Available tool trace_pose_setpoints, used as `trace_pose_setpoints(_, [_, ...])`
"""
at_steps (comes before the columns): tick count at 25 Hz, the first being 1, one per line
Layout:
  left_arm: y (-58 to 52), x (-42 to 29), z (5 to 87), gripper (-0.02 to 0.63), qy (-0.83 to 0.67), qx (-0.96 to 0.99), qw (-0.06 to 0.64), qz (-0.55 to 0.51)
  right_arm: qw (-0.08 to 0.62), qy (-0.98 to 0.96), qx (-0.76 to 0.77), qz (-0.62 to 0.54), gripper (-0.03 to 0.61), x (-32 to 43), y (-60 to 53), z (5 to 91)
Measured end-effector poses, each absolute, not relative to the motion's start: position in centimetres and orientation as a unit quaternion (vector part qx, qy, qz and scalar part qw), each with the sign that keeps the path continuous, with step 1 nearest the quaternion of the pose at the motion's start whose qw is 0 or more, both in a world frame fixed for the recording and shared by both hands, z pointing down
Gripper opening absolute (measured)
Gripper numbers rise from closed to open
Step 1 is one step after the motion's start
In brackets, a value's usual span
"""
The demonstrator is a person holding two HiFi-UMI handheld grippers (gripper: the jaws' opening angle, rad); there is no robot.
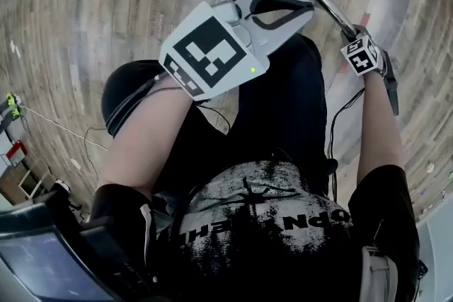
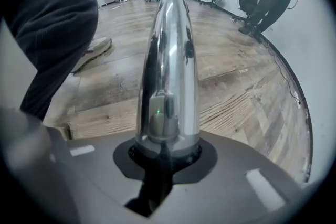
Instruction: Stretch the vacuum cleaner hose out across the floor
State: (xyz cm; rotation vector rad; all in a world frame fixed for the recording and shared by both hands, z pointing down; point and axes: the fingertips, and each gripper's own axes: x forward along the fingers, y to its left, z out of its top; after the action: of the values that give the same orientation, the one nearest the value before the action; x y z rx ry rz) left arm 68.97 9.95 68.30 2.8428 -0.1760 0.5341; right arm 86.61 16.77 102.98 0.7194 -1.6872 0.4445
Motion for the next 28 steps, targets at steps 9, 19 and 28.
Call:
trace_pose_setpoints(9, [13.7,68.9,68.2,0.000,-0.102,0.962,0.100,0.231,0.605,-0.719,0.274,0.203,0.060,87.8,17.9,109.7])
trace_pose_setpoints(19, [15.0,68.0,68.7,0.000,-0.125,0.957,0.120,0.231,0.599,-0.738,0.227,0.212,0.052,85.3,19.4,111.8])
trace_pose_setpoints(28, [14.7,67.5,69.1,0.000,-0.141,0.955,0.125,0.230,0.635,-0.721,0.174,0.218,0.058,85.6,20.5,113.3])
